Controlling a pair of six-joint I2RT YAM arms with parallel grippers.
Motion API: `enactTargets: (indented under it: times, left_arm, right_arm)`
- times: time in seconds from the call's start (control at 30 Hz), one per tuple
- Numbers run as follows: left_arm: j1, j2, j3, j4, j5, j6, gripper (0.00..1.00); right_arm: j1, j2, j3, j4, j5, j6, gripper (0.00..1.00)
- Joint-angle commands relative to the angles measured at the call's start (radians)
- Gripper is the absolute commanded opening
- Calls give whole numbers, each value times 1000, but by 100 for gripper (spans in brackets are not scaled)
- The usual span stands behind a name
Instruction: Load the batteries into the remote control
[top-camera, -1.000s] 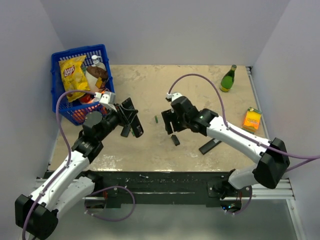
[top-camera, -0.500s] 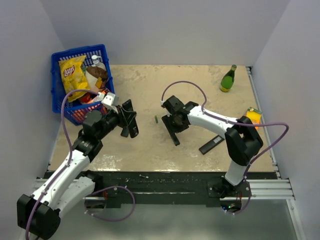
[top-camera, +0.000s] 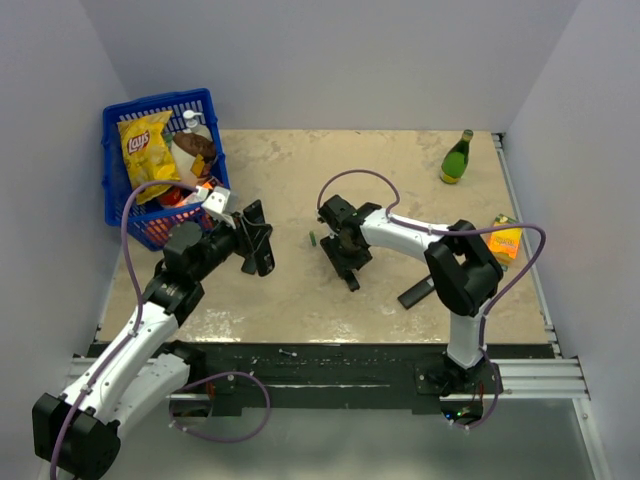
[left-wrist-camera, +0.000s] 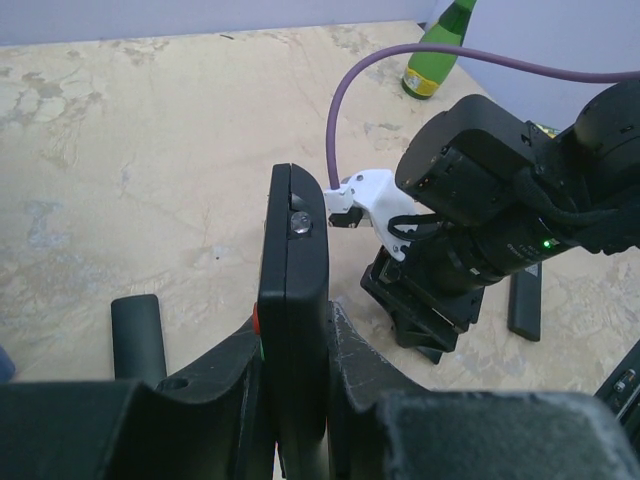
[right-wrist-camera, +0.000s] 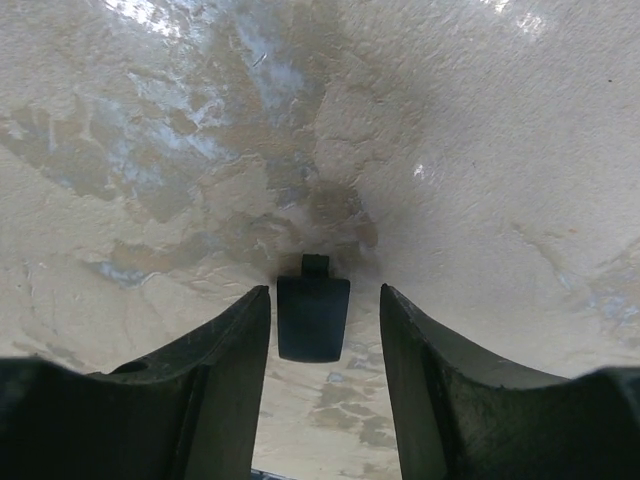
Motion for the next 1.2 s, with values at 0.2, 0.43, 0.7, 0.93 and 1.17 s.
enactTargets:
  times: [0.2,0.43,0.7,0.93,1.17]
  left_arm:
    - [7,-9,19,34,3,25,0]
    - [7,-6,19,32,-1,25,0]
    - [7,-5,19,32,0,22,0]
    - [7,-9,10,29,-27,-15,0]
    - [11,-29,-16,51,-84,-99,0]
  right_arm:
    - [-2,26,18,10,-24,-13,46]
    - [4,46,24,19,-18,-3,45]
    - [32,68,47,-2,5,-2,39]
    - [61,4,46,22,11,5,17]
    - [148,-165,38,114,60,43,8]
